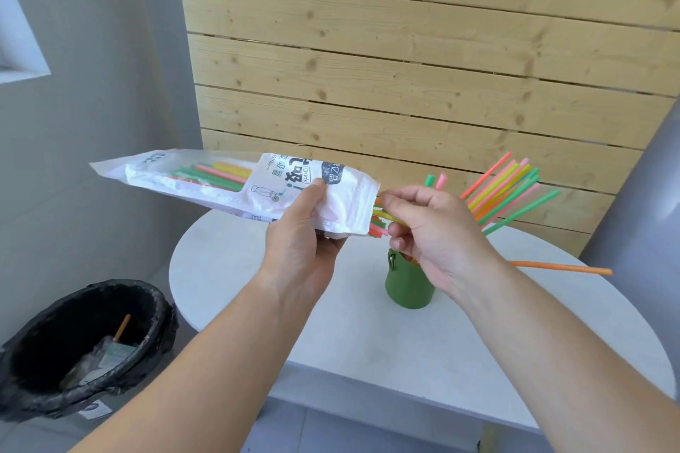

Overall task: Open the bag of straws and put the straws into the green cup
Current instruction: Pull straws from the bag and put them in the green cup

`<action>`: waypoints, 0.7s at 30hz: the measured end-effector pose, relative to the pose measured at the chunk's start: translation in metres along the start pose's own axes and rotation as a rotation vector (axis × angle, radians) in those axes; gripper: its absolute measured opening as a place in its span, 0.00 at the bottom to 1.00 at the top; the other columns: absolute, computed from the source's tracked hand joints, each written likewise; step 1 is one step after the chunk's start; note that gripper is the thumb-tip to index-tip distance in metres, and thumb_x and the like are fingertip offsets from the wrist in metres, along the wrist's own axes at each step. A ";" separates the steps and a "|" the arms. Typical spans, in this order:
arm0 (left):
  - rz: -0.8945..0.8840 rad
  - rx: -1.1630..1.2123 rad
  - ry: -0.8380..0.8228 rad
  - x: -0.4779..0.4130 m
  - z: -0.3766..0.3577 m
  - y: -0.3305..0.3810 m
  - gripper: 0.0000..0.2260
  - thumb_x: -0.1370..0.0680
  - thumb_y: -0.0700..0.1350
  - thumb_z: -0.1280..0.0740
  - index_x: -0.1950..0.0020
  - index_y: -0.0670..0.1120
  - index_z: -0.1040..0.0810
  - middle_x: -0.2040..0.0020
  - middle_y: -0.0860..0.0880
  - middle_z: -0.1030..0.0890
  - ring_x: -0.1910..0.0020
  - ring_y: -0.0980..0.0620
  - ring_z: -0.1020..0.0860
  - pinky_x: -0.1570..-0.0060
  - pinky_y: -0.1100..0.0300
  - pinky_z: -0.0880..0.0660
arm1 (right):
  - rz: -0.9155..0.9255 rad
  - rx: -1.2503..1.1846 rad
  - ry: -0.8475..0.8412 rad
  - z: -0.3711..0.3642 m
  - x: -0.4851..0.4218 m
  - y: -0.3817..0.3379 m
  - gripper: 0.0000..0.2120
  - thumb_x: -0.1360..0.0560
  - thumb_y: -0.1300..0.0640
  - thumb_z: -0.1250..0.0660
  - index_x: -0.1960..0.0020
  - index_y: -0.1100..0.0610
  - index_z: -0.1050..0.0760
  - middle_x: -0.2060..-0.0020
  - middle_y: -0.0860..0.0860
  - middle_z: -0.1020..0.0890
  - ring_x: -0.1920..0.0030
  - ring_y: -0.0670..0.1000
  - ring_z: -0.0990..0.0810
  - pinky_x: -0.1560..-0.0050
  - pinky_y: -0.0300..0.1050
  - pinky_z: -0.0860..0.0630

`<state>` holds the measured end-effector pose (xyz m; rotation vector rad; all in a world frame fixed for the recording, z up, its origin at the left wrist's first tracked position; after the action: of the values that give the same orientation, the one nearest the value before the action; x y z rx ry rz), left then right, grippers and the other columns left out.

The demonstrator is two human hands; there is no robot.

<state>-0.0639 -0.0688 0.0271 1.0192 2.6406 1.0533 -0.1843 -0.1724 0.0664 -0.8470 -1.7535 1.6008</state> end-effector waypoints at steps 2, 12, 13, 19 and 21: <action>-0.001 0.003 0.001 0.000 0.000 0.001 0.12 0.20 0.40 0.31 0.37 0.41 0.21 0.44 0.42 0.15 0.45 0.42 0.16 0.46 0.45 0.18 | -0.044 -0.030 -0.035 0.001 0.000 0.003 0.03 0.24 0.65 0.27 0.56 0.60 0.18 0.70 0.50 0.20 0.76 0.44 0.23 0.75 0.37 0.25; -0.002 0.031 0.005 0.000 0.000 0.003 0.13 0.19 0.40 0.32 0.36 0.38 0.23 0.39 0.36 0.16 0.43 0.36 0.16 0.43 0.35 0.20 | -0.079 -0.023 -0.013 0.027 -0.003 -0.003 0.06 0.26 0.58 0.24 0.51 0.59 0.18 0.61 0.53 0.19 0.74 0.48 0.20 0.75 0.39 0.24; 0.000 0.023 -0.008 0.001 -0.002 0.002 0.14 0.19 0.41 0.32 0.35 0.37 0.23 0.38 0.35 0.17 0.41 0.35 0.17 0.44 0.36 0.19 | -0.088 0.002 -0.043 0.025 -0.001 -0.001 0.08 0.27 0.57 0.23 0.50 0.59 0.18 0.61 0.53 0.18 0.74 0.48 0.20 0.75 0.39 0.25; 0.011 0.014 -0.017 0.003 -0.005 0.003 0.17 0.18 0.41 0.33 0.32 0.35 0.25 0.36 0.33 0.19 0.41 0.31 0.18 0.50 0.39 0.17 | -0.028 -0.020 -0.061 0.030 -0.001 -0.010 0.02 0.25 0.67 0.27 0.55 0.62 0.19 0.69 0.53 0.18 0.73 0.47 0.18 0.74 0.37 0.23; 0.012 0.036 0.012 0.002 -0.002 0.005 0.19 0.18 0.41 0.33 0.29 0.35 0.28 0.34 0.34 0.20 0.37 0.32 0.20 0.54 0.40 0.16 | -0.040 -0.052 -0.068 0.037 -0.003 -0.013 0.02 0.25 0.68 0.28 0.54 0.64 0.19 0.68 0.55 0.19 0.72 0.48 0.17 0.72 0.38 0.21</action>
<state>-0.0639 -0.0661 0.0323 1.0400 2.6755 1.0216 -0.2119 -0.1982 0.0762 -0.7849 -1.8557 1.5809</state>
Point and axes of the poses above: each hand's wrist, its own x-axis away from the middle knuckle, its own z-axis out of the back of the hand, y = z × x, the point moved 7 cm from there along -x, towards the middle knuckle
